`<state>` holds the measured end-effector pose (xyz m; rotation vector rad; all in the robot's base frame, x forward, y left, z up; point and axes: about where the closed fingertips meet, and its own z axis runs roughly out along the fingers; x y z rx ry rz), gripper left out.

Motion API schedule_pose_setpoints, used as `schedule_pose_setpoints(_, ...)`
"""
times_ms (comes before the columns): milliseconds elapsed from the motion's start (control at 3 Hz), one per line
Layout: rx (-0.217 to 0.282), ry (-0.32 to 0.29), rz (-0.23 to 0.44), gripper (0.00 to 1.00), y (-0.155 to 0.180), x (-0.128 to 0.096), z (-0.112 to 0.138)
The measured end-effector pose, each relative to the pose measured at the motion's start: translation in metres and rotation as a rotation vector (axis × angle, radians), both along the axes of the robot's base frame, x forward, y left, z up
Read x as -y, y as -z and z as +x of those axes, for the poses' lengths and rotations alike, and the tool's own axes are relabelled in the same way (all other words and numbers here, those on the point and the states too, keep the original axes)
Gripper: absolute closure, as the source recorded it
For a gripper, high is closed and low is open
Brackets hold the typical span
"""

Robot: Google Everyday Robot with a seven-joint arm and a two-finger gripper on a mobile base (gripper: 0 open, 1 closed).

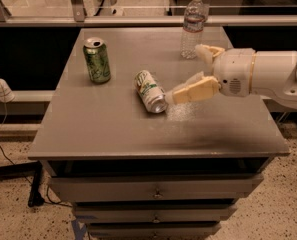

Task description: Knock 7up can over

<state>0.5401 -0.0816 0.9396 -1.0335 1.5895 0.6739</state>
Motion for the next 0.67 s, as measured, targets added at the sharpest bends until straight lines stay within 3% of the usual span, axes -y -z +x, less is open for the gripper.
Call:
schedule_pose_setpoints(333, -0.028, 0.011, -0.056, 0.0, 0.0143, 0.0425, -0.0148)
schedule_pose_setpoints(667, -0.028, 0.011, -0.056, 0.0, 0.0143, 0.0424, -0.0149)
